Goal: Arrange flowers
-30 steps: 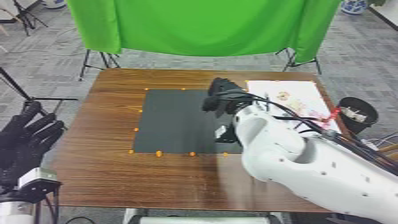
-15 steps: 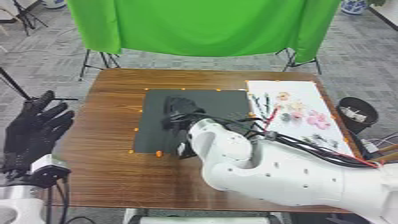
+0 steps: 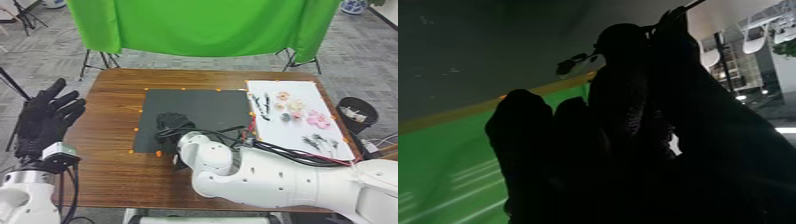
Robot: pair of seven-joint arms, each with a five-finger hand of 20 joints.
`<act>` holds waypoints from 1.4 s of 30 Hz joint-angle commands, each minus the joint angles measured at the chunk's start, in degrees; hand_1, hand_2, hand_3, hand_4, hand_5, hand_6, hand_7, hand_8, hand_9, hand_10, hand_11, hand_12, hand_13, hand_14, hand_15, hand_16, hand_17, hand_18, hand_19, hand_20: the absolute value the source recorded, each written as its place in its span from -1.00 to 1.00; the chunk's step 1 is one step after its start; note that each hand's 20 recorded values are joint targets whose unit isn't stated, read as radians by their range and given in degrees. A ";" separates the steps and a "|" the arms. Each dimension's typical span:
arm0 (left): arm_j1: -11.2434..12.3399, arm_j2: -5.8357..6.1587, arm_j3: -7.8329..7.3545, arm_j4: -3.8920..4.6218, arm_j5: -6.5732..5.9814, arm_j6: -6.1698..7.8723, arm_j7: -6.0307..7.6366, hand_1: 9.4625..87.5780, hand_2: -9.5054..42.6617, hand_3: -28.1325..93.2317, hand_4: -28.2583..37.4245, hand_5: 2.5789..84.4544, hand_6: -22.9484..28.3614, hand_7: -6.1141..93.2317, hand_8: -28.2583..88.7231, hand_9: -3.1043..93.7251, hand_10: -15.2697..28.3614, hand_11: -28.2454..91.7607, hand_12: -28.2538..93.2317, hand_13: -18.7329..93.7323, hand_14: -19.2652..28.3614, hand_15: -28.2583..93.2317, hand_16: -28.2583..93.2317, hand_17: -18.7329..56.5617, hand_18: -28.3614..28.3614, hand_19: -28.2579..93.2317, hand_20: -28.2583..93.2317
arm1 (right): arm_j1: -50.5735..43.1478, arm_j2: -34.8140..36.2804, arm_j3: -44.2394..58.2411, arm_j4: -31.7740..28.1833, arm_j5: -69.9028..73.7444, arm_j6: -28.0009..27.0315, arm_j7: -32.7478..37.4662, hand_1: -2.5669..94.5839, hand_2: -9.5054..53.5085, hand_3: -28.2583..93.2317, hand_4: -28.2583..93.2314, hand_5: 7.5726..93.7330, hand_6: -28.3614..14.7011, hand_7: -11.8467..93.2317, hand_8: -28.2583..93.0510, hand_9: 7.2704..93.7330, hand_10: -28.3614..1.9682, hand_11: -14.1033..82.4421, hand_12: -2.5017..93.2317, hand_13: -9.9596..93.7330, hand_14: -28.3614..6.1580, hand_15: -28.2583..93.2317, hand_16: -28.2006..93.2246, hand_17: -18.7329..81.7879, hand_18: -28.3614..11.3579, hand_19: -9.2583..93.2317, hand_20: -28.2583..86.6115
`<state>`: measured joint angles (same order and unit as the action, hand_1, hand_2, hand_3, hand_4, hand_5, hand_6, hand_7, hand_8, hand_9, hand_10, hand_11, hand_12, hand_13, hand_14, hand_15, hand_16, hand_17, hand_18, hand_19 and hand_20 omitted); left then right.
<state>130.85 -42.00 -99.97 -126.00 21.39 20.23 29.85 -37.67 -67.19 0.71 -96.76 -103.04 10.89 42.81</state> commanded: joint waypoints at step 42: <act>1.09 0.53 0.20 -0.34 -0.70 0.79 0.79 -0.49 -0.36 0.54 -0.79 -0.18 0.25 -0.66 -0.66 -0.26 0.57 -0.07 -0.36 -0.30 0.87 0.33 -0.73 -0.73 0.78 0.21 -0.43 | 0.31 -0.63 1.27 -0.91 1.45 -4.65 5.99 -0.25 -0.80 0.73 -0.82 0.44 -0.07 -0.12 -0.45 0.54 -0.11 0.52 -0.41 0.71 0.28 0.77 -0.24 0.59 -0.18 1.00 0.19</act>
<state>129.57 -41.56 -98.85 -125.67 21.48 20.16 29.62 -39.25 -68.39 2.56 -96.44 -100.50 5.87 47.20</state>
